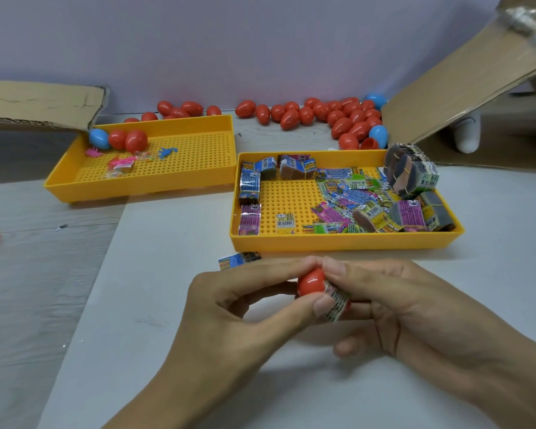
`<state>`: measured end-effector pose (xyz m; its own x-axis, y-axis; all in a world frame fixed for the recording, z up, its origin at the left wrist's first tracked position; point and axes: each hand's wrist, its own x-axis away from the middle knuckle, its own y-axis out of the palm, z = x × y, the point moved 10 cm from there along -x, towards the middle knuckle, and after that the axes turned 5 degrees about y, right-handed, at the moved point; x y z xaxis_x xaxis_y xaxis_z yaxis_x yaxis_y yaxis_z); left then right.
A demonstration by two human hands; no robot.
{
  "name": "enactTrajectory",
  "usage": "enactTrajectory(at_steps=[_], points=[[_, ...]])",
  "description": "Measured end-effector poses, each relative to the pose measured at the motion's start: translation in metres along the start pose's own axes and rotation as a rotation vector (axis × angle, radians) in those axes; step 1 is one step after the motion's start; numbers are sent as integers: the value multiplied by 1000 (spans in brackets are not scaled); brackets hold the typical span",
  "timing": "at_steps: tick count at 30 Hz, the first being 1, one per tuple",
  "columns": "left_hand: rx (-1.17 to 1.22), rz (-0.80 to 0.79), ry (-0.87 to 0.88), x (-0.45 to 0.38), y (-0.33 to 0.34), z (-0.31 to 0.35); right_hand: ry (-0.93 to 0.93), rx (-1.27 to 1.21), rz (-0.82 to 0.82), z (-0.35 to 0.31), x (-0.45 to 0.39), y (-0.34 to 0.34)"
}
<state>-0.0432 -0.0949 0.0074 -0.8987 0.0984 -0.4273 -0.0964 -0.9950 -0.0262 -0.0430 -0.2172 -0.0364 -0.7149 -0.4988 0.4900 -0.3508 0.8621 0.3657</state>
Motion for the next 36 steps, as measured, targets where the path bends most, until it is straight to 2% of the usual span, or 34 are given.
enactTrajectory(at_steps=[7, 15, 23, 27, 29, 36], points=[[121, 13, -86, 2, 0, -7, -24, -16, -30, -4, 0, 0], [61, -13, -88, 4, 4, -9, -4, -21, -26, -1, 0, -4], [235, -13, -77, 2, 7, -6, -31, -137, -91, -5, 1, 2], [248, 32, -92, 1, 2, -6, -125, -33, -1, -13, 4, -4], [178, 59, -74, 0, -2, -4, -175, 24, 59, -17, 6, -9], [108, 18, -107, 0, 2, -7, -172, 41, 72, -12, 4, -11]])
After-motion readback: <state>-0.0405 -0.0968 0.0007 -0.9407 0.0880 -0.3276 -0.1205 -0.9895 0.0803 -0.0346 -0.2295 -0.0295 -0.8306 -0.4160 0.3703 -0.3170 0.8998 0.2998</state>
